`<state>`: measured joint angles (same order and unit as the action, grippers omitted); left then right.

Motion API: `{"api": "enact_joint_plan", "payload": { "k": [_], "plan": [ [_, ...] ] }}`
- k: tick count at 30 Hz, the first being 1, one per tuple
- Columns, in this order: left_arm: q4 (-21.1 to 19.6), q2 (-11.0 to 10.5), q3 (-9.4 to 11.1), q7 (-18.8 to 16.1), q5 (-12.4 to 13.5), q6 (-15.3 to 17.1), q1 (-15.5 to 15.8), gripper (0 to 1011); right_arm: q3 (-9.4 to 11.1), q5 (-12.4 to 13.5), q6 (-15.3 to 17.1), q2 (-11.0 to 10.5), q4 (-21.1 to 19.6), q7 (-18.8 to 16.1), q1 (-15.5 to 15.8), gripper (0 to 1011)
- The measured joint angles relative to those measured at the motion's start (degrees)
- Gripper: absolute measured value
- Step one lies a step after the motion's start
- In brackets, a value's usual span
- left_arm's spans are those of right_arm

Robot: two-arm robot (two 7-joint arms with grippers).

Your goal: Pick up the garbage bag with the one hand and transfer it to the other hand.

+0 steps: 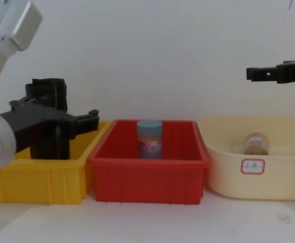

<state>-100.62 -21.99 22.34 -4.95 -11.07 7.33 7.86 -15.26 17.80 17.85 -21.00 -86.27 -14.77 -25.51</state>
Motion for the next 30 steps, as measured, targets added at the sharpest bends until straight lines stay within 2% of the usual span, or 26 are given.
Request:
{"api": "enact_joint_plan", "payload": {
  "k": [5,12,21,30],
  "plan": [
    [-2.3,-0.4,-1.8,-1.4,-1.0,2.9,-2.6,1000,0.0,0.0,0.0,0.0,0.0,0.0,0.0,1000],
    [-3.0,-0.9,-4.1,-1.7,-2.6,6.0,-4.4,1000,0.0,0.0,0.0,0.0,0.1,0.0,0.0,999],
    [-0.3,-1.3,-6.0,0.3,-4.6,8.2,-3.4,1001,0.0,0.0,0.0,0.0,0.1,0.0,0.0,1000],
    [1.6,-1.6,-6.6,3.5,-6.2,9.7,-1.3,1001,0.0,0.0,0.0,0.0,0.1,0.0,0.0,1000]
  ]
}}
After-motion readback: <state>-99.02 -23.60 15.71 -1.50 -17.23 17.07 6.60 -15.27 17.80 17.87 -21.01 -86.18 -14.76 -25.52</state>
